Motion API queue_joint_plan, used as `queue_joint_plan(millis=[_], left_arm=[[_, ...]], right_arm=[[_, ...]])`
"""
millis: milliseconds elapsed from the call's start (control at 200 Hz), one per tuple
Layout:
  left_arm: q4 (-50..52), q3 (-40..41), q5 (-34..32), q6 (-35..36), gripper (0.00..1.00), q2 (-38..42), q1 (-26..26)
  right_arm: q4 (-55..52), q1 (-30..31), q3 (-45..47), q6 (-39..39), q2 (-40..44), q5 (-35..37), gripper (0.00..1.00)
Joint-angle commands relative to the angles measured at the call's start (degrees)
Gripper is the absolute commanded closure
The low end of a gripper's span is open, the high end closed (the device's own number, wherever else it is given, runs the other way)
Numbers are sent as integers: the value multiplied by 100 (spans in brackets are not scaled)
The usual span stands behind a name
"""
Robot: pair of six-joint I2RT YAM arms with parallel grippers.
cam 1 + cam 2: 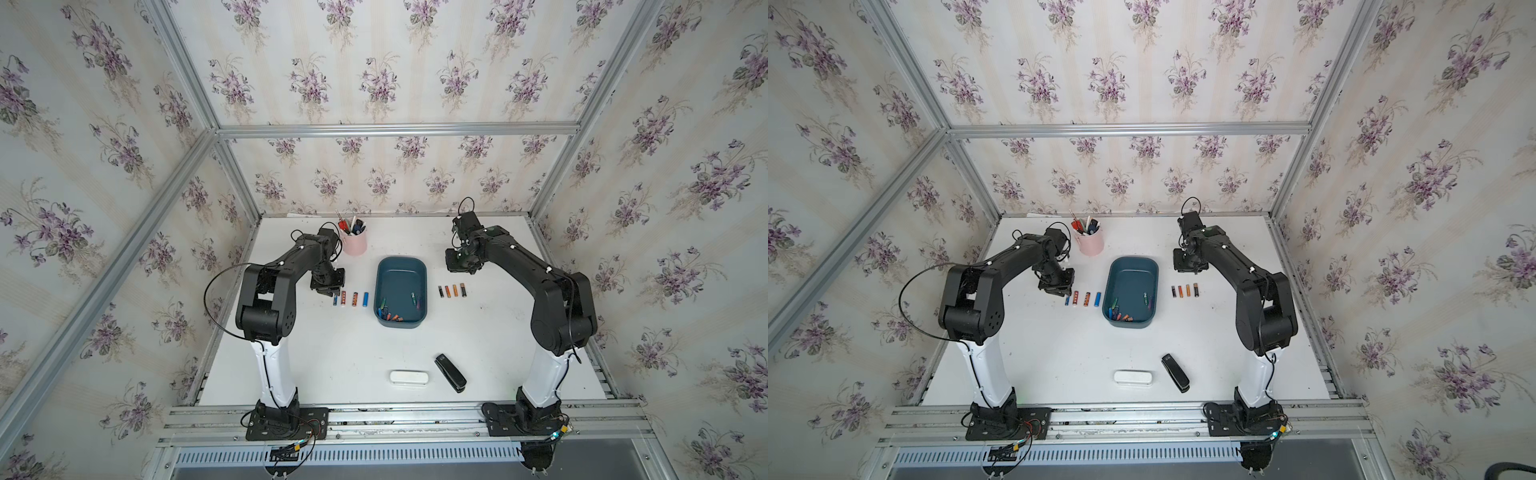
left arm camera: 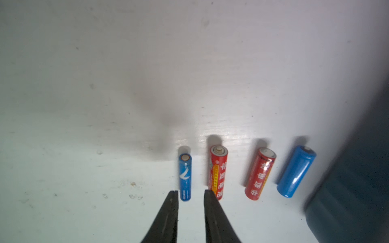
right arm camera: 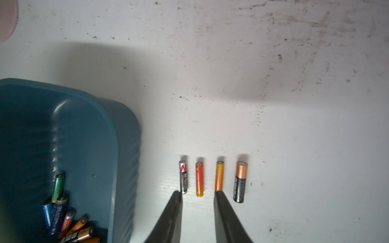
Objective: Take the batteries out of the storage box
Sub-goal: Place the battery at the center of the board, then pick up the battery from the storage box.
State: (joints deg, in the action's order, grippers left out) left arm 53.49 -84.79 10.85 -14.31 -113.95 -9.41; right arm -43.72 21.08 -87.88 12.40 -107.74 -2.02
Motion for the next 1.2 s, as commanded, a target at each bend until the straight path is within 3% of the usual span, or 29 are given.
queue_joint_plan(millis=[0, 260, 465, 1194], left_arm=[[209, -85, 21, 10, 72, 141, 2], [298, -48, 66, 8, 72, 418, -3], [232, 253, 92, 29, 72, 633, -15], [96, 477, 206, 58, 72, 619, -70]], right_arm=[[-145, 279, -162, 180, 6, 114, 68], [-446, 1456, -697, 527, -439, 430, 68], [-715, 1911, -936, 736, -1017, 860, 68], [-976, 2047, -1342, 704, -2048, 914, 68]])
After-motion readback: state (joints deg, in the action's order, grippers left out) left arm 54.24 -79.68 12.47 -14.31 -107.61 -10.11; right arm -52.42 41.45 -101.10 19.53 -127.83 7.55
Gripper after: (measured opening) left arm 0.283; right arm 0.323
